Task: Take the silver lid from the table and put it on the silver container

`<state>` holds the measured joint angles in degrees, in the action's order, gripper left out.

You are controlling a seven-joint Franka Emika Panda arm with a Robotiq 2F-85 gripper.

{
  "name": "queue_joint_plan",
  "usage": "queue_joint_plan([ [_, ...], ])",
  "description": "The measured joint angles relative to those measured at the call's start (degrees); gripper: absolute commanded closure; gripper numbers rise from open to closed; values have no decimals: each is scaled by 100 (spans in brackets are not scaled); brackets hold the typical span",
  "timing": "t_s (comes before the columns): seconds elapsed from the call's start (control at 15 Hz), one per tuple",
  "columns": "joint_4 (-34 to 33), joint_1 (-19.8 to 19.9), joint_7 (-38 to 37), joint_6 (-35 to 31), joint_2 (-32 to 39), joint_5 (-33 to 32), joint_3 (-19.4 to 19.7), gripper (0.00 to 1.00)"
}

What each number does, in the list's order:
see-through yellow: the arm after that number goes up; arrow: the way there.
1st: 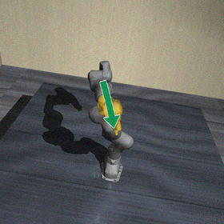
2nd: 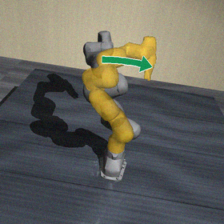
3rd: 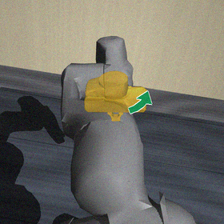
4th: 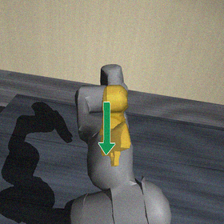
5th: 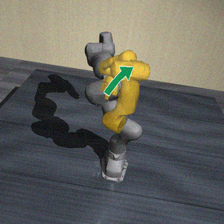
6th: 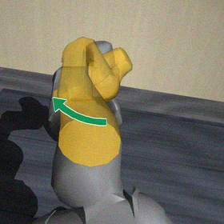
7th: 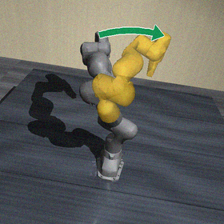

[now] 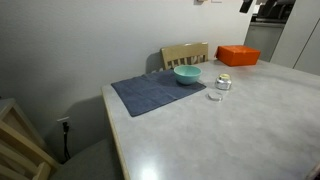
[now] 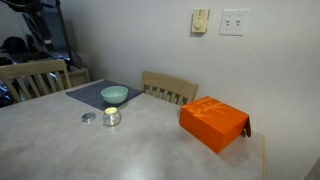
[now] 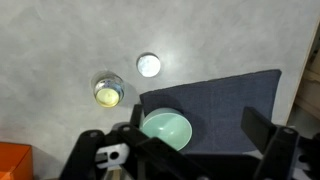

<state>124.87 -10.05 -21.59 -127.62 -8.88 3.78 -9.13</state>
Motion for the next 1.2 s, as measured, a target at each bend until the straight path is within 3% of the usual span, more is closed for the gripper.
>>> queue_joint_plan([
  [0.33,239,88,-245,-583,533,-133,23,0],
  [1.2,-205,299,-242,-218,1835,-85,430,0],
])
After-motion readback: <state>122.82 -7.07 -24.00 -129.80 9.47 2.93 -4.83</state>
